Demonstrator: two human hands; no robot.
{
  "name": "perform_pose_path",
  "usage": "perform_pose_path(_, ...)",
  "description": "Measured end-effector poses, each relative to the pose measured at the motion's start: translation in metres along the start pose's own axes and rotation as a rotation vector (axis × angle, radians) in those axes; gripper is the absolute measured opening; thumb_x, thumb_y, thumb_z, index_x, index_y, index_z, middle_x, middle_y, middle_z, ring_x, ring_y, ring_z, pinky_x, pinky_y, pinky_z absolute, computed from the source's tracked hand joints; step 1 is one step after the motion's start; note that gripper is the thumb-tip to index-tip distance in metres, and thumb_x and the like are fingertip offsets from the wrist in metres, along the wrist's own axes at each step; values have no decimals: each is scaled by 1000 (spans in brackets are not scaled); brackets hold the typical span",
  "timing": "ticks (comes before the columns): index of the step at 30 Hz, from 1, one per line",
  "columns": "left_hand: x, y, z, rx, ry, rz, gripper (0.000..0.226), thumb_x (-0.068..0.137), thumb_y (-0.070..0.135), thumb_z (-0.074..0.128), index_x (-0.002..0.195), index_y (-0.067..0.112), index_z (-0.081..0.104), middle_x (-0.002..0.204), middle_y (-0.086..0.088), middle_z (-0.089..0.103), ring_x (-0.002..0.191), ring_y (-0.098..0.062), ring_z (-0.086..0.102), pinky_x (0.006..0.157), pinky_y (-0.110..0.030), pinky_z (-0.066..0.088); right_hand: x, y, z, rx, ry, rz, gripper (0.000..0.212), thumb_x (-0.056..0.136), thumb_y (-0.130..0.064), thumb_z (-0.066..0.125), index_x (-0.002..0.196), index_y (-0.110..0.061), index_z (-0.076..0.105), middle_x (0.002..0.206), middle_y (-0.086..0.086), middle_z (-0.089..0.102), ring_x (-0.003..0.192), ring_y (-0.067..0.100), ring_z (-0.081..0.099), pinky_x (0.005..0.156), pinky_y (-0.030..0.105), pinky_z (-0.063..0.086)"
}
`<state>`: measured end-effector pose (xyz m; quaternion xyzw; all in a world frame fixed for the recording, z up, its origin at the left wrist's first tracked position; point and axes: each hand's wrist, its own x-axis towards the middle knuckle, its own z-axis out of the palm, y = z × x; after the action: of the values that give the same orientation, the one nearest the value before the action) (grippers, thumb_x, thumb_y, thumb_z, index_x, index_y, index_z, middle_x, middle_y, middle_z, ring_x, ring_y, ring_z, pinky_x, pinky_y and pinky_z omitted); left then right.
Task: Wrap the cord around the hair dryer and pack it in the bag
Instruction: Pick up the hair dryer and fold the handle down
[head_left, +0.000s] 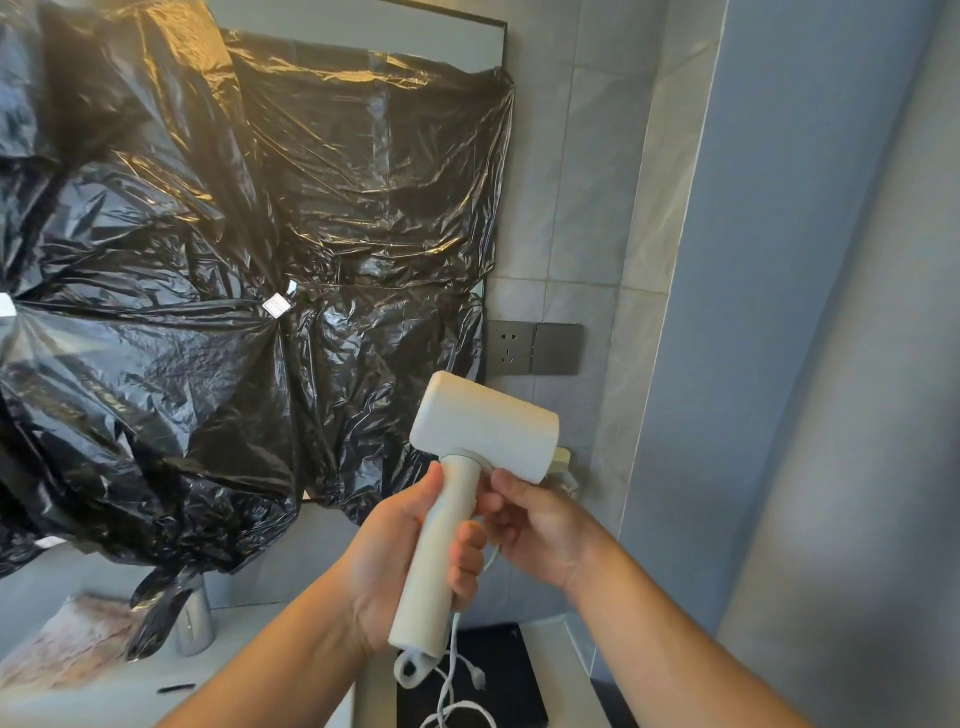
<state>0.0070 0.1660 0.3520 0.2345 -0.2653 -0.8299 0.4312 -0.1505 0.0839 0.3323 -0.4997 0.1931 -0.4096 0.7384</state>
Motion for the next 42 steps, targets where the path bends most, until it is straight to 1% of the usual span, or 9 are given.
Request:
perform_pose_path(9,2,-10,-3,-159,-280,-132,61,78,48,66,109,-5,64,66,-10,51,48,-22,55,47,-30,51,-7,-5,2,46,-79,9,47,39,-37,98,74,-16,76,49,-7,54,52,4,53,60,20,48)
perform_pose_path(15,2,-14,-4,73,-111,-51,74,86,64,45,110,-2,68,77,-16,60,56,-25,61,52,-31,56,-11,-5,-1,-57,-198,24,34,62,-40,87,76,-13,71,48,-4,50,46,15,55,57,28,49)
perform_pose_path(19,-7,-12,-11,248,26,-71,73,92,64,44,113,-4,59,88,-22,59,74,-34,60,70,-41,54,-10,-1,-9,-91,-34,-8,54,49,-29,94,93,-10,70,72,5,65,63,16,56,57,26,43)
perform_pose_path(24,-5,-29,-5,853,712,375,68,78,60,66,128,18,47,103,-4,65,89,-26,67,78,-48,56,-4,2,1,-129,172,-41,24,73,-1,73,91,-14,64,66,-4,56,51,4,38,47,19,21)
perform_pose_path(26,-4,-40,-1,1297,864,494,86,71,63,68,140,28,29,119,6,55,103,-20,63,75,-34,46,1,5,7,-174,289,-19,17,81,3,66,88,-13,66,65,-2,53,48,5,33,45,20,21)
perform_pose_path(30,3,-45,-14,1892,992,425,47,92,52,53,121,22,33,114,2,56,100,-28,65,67,-33,37,6,14,13,-295,480,37,14,79,0,71,80,-14,68,58,-1,49,41,5,27,36,18,20)
perform_pose_path(34,14,-44,-30,1786,986,398,26,98,37,46,111,18,34,114,-4,55,100,-32,63,70,-35,38,7,22,16,-399,556,41,14,75,-7,78,78,-17,68,63,1,52,49,9,28,43,23,23)
perform_pose_path(39,16,-39,-46,1646,966,385,33,97,54,41,94,21,35,89,-2,59,81,-30,59,65,-38,41,5,16,23,-348,442,103,10,86,1,63,93,0,70,85,15,62,51,7,38,43,20,28)
perform_pose_path(42,20,-36,-50,1262,824,403,35,96,50,42,89,16,45,82,-5,60,67,-25,60,64,-39,51,3,13,23,-241,394,101,11,88,8,55,92,6,65,92,22,64,55,8,49,45,17,36)
